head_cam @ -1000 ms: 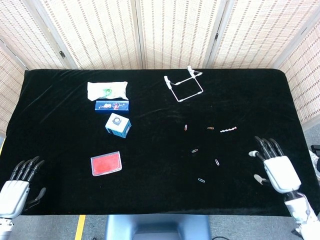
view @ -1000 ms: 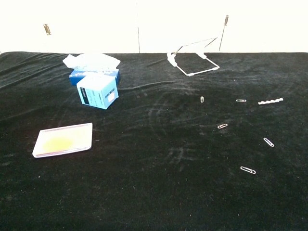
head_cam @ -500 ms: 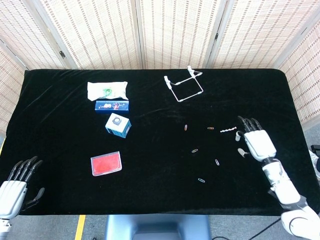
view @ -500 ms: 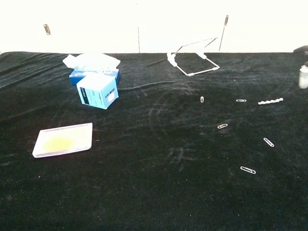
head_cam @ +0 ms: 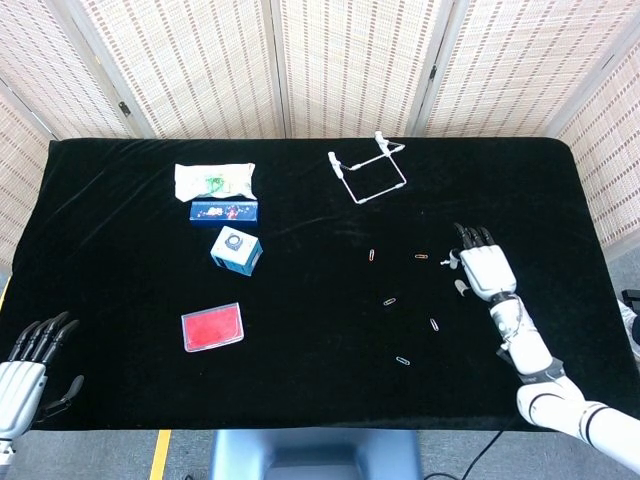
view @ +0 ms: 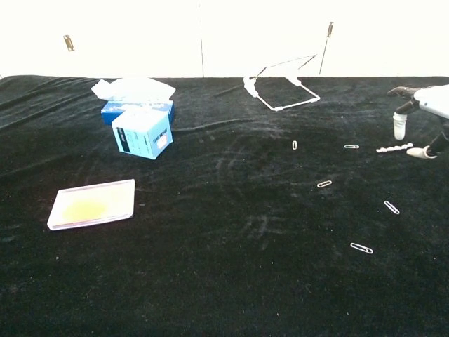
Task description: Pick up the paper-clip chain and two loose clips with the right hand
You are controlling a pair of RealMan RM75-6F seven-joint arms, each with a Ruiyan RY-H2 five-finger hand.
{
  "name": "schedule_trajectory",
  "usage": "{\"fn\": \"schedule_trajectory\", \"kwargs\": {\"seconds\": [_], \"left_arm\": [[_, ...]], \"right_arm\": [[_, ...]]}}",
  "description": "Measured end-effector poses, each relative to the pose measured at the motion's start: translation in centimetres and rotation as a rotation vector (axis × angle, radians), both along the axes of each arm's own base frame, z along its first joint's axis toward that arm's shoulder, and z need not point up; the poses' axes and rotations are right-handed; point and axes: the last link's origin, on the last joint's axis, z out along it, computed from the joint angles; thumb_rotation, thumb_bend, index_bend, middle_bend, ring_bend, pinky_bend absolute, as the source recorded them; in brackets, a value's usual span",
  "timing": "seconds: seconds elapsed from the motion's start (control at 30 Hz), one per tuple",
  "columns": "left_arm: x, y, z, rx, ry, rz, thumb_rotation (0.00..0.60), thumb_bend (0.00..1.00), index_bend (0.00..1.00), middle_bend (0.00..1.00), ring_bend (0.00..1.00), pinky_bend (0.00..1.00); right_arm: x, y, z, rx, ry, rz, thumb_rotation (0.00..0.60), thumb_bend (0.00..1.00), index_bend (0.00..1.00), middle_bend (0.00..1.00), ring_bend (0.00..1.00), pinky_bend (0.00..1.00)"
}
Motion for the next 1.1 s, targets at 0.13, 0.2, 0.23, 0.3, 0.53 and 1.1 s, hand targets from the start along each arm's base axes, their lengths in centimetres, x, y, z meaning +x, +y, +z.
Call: {"fn": "schedule_trajectory", "kwargs": {"seconds": [0.13, 0.2, 0.23, 0.3, 0.53, 1.1], "left_arm": [[0.0, 0.0, 0.0, -0.002, -0.001, 0.002, 0.600, 0.45, 0.00, 0.00, 0.00, 0.00], [-0.1, 0.1, 0.1, -0.001, -0.003, 0.003, 0.600, 0.45, 0.00, 0.00, 0.00, 0.00], [-0.1, 0.1, 0.1, -0.001, -0.004, 0.003, 0.600, 0.45, 0.00, 0.00, 0.00, 0.00], [-0.1, 0.1, 0.1, -0.001, -0.006, 0.004, 0.600, 0.45, 0.00, 0.00, 0.00, 0.00], [-0.3, 0.2, 0.2, -0.005, -0.010, 0.008, 0.600, 0.45, 0.00, 0.00, 0.00, 0.00], [-0.6, 0.4, 0.4, -0.004, -0.021, 0.021, 0.600, 0.45, 0.00, 0.00, 0.00, 0.00]], "right_arm": [[0.1, -1.1, -0.4, -0.010, 0.014, -0.012, 0.600, 0.33, 0.47, 0.00, 0.00, 0.00], [0.0, -1.6, -0.7, -0.012, 0.026, -0.019, 0.600, 0.33, 0.47, 0.00, 0.00, 0.00], [0.0, -1.8, -0.9, -0.012, 0.030, -0.022, 0.600, 0.33, 0.47, 0.00, 0.00, 0.00], [-0.1, -2.2, -1.3, -0.013, 0.035, -0.031, 0.600, 0.34, 0.47, 0.00, 0.00, 0.00], [-0.6, -3.1, -2.5, -0.015, 0.052, -0.049, 0.600, 0.34, 0.47, 0.00, 0.00, 0.00], [-1.0, -5.1, -3.6, -0.014, 0.031, -0.098, 0.600, 0.34, 0.48, 0.00, 0.00, 0.00]]}}
